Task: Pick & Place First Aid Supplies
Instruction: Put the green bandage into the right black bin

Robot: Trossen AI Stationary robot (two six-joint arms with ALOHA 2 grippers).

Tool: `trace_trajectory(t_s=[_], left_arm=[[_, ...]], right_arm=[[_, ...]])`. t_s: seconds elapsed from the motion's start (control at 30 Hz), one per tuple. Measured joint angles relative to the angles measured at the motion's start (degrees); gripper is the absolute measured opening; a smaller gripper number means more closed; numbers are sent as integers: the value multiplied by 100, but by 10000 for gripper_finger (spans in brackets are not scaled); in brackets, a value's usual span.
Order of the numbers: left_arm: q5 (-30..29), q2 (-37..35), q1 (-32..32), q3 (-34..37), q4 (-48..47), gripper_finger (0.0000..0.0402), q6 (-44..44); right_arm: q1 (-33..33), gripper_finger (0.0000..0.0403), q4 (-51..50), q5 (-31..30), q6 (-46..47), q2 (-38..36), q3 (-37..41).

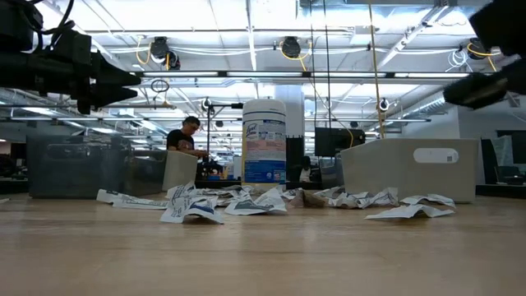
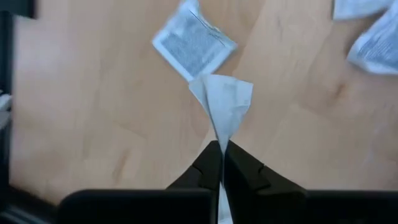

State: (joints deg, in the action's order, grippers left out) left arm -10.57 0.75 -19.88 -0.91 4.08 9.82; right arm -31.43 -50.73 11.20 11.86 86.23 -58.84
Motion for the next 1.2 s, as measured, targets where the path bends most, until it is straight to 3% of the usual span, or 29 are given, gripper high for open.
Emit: trace_trajectory(t_s=[0.53, 1.2], left_arm=[[0, 0, 0, 0, 0, 237, 0], [0, -2, -1, 0, 1, 237, 0]], right_arm=[[1144, 3, -1151, 252, -504, -80, -1222], [4058, 1, -1056, 215, 463, -80, -1292]])
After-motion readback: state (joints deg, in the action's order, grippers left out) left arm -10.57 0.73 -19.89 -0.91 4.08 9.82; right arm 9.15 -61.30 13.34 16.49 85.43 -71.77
